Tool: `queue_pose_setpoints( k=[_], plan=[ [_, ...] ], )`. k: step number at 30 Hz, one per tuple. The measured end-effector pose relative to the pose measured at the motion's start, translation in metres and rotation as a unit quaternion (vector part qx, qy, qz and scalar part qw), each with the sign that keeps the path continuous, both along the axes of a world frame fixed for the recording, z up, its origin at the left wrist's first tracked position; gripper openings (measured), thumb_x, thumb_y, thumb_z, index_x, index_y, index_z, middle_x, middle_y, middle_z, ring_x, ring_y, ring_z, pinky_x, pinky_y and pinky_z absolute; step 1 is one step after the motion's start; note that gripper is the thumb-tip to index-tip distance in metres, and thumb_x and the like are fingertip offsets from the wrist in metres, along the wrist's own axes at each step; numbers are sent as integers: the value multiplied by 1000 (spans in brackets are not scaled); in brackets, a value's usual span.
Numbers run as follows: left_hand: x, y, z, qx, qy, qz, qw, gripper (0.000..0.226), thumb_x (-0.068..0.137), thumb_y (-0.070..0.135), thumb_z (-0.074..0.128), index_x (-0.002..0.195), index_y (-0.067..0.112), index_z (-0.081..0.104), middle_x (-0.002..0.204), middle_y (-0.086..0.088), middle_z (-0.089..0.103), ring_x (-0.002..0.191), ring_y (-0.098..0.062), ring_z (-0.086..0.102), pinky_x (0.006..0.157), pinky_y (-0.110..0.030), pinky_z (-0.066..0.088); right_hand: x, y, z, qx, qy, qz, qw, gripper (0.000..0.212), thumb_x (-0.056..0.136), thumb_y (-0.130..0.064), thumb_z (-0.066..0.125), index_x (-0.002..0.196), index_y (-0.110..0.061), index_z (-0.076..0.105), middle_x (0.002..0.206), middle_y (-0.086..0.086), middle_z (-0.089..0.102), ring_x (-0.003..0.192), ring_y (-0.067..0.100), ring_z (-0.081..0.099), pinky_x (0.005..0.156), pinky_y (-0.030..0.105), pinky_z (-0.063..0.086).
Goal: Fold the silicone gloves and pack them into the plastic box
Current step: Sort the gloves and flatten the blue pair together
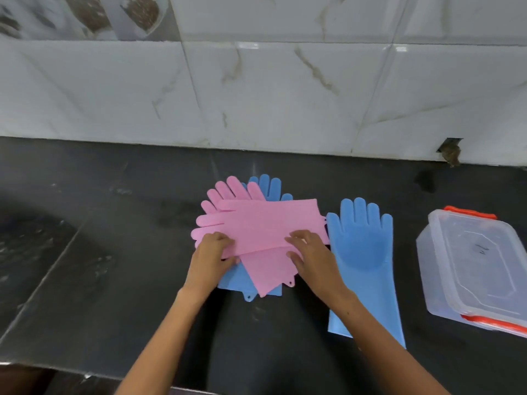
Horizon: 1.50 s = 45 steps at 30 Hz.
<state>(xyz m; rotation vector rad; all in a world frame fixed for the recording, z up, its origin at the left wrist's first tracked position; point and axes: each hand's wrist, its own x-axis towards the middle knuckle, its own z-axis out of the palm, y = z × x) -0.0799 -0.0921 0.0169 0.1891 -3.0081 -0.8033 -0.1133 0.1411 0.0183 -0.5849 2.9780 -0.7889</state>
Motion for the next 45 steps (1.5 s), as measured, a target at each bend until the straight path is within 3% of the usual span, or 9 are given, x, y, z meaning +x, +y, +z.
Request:
queue_pose_setpoints(
  k=[9, 14, 17, 21, 26, 31, 34, 41, 45],
  plan=[
    [-27, -44, 8, -91, 92, -151, 980, 12, 85, 14, 65, 88, 12, 76, 89, -2, 71, 89, -24, 61, 68, -34, 49, -26, -41, -9, 88, 13, 17, 996, 26, 93, -26, 56, 116, -24, 65, 122, 0, 62, 109, 16, 58, 96, 22, 44],
    [-41, -104, 39, -103, 184, -149, 966, 13, 62, -3, 78, 69, 8, 76, 70, -2, 74, 63, -29, 61, 60, -34, 52, -15, -105, 20, 4, -7, -7, 1000, 17, 92, -23, 54, 100, -18, 68, 104, 0, 66, 94, 17, 61, 85, 18, 43],
    [-35, -161, 48, -113, 192, -130, 966, 18, 59, -3, 82, 73, 9, 78, 73, -2, 75, 65, -28, 63, 63, -28, 48, 8, -172, 29, -43, -76, 29, 996, 13, 91, -25, 51, 81, -19, 56, 87, 0, 61, 80, 18, 54, 70, 25, 39],
    [-10, -228, 39, -163, 164, -112, 966, 28, 55, -12, 82, 72, 10, 79, 73, 1, 76, 65, -28, 63, 62, -28, 49, 44, -260, 25, 3, -44, 124, 991, 29, 94, -13, 43, 121, -11, 53, 123, 6, 49, 115, 21, 50, 93, 28, 38],
    [27, -274, 12, -196, 124, -60, 971, 37, 50, -21, 77, 69, 10, 79, 70, -1, 76, 61, -28, 64, 58, -31, 54, 89, -318, 12, 84, -114, 200, 970, 24, 95, -16, 52, 111, -1, 60, 110, 16, 55, 87, 31, 58, 82, 40, 50],
    [35, -268, 2, -180, 105, -10, 978, 38, 59, -23, 60, 72, 8, 78, 77, -5, 76, 68, -32, 64, 62, -35, 54, 81, -284, 5, 42, -103, 197, 974, 35, 95, -32, 48, 119, -10, 62, 117, 7, 58, 100, 26, 60, 89, 39, 49],
    [28, -247, 7, -152, 116, 40, 981, 37, 67, -18, 55, 84, 6, 77, 81, -10, 74, 74, -33, 61, 64, -41, 52, 60, -229, 4, 10, -69, 96, 993, 29, 93, -32, 53, 115, -18, 66, 112, 0, 61, 101, 19, 59, 85, 31, 47],
    [-20, -153, 7, 62, 88, 55, 993, 24, 91, 28, 59, 100, 9, 70, 99, -6, 70, 97, -23, 58, 87, -40, 47, 32, -138, -1, 24, -36, -121, 992, 31, 86, -35, 64, 112, -18, 67, 115, -1, 66, 99, 17, 62, 83, 26, 48],
    [-47, -102, 2, 119, 31, 88, 988, 31, 90, 39, 59, 94, 9, 62, 90, -5, 68, 88, -21, 58, 76, -37, 50, 32, -132, -2, 46, -56, -115, 991, 36, 86, -41, 63, 115, -20, 64, 115, -4, 64, 99, 15, 61, 84, 27, 49]
  ],
)
